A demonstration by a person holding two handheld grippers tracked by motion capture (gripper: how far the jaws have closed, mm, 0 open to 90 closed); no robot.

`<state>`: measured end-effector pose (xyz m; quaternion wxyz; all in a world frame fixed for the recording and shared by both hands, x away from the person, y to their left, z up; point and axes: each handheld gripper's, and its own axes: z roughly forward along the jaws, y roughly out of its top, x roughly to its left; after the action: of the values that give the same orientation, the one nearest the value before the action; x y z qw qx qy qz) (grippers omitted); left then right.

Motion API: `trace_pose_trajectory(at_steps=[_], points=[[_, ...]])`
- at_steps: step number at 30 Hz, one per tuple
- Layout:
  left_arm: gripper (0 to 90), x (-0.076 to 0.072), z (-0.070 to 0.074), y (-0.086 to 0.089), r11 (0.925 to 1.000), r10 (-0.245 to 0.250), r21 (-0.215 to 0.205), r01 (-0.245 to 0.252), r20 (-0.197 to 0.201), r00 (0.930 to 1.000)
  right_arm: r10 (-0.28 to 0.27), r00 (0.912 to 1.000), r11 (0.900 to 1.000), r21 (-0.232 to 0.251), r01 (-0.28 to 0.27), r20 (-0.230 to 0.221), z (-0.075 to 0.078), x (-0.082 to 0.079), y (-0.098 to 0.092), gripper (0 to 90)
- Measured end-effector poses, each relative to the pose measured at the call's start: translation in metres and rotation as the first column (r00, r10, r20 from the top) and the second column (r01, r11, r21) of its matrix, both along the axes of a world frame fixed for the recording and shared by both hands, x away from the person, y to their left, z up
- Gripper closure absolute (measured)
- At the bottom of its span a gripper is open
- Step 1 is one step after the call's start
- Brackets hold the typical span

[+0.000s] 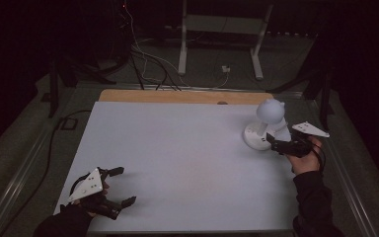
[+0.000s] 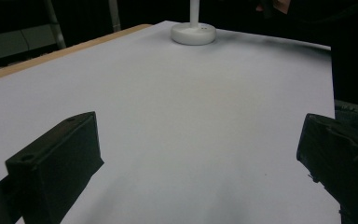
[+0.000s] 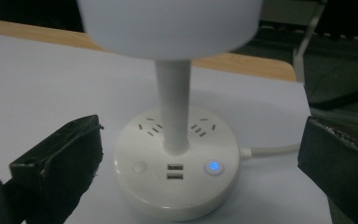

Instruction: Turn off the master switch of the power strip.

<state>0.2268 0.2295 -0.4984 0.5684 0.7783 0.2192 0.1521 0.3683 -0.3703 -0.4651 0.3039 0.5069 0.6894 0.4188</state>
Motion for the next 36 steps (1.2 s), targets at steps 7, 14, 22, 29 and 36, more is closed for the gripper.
trace_pose_trajectory(at_steps=[7,14,22,29,36], points=[[0.2,0.000,0.000,0.000,1.0000,0.001,0.001,-0.001,0.000,1.0000,-0.042,0.9988,0.999,-0.011,0.042,-0.026,-0.006,0.005,-0.001,3.7],[0.2,0.000,0.000,0.000,1.0000,0.001,0.000,-0.001,-0.003,1.0000,-0.074,0.9969,0.997,-0.012,0.073,-0.027,-0.007,0.008,0.000,16.4],[0.2,0.000,0.000,0.000,1.0000,0.001,-0.001,-0.001,-0.002,1.0000,-0.113,0.9932,0.994,-0.005,0.113,-0.029,-0.008,0.011,0.002,35.4],[0.2,0.001,0.000,0.000,1.0000,0.001,-0.002,-0.001,-0.002,1.0000,-0.142,0.9889,0.990,-0.024,0.141,-0.044,-0.010,0.014,0.004,57.8],[0.2,0.000,0.000,0.001,1.0000,0.001,-0.003,-0.001,-0.003,1.0000,-0.150,0.9874,0.988,-0.042,0.148,-0.050,-0.013,0.016,0.007,67.5]])
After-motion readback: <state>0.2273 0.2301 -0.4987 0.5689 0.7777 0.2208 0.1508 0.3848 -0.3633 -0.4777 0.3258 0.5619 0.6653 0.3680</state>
